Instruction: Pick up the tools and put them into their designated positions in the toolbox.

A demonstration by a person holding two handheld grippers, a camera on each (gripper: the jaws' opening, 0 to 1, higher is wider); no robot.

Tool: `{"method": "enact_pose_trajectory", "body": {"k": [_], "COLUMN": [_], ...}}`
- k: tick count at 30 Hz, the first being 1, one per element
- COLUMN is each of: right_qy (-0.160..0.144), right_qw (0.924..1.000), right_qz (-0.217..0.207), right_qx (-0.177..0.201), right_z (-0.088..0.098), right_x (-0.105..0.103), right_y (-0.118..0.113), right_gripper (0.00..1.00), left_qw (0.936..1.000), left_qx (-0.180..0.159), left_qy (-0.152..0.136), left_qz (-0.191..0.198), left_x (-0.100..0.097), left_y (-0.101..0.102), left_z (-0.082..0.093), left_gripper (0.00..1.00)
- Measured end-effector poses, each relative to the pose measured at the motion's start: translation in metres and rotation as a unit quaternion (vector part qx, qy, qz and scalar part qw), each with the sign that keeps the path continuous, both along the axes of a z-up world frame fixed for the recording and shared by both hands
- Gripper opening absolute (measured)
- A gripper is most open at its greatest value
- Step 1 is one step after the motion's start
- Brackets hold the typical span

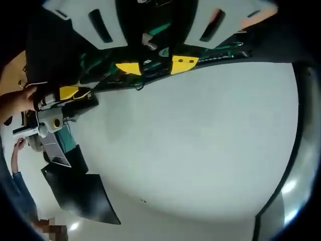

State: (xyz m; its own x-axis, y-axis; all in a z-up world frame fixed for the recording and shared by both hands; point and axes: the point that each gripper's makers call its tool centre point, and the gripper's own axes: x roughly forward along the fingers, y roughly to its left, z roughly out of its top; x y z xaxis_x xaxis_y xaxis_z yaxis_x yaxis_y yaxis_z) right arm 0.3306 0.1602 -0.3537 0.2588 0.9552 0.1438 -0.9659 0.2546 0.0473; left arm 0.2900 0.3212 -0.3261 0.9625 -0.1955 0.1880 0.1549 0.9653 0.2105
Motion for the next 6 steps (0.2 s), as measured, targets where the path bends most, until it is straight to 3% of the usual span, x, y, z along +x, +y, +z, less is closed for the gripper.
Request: {"method": "enact_pose_trajectory", "body": {"k": [6], "right_qy": [0.0], "right_qw": [1.0], "right_qz": [-0.001], "right_qx": [-0.001], "right_z": [-0.0002], "right_x": [0.0003], "right_y": [0.0003], "right_gripper": [0.26], "left_qw": [1.0], "left_qx": [0.001], "left_qy": [0.0], "left_qz": [0.0], "left_x": [0.0003], "left_y": [0.0004], "left_z": [-0.0002], "left_gripper": [0.16]}}
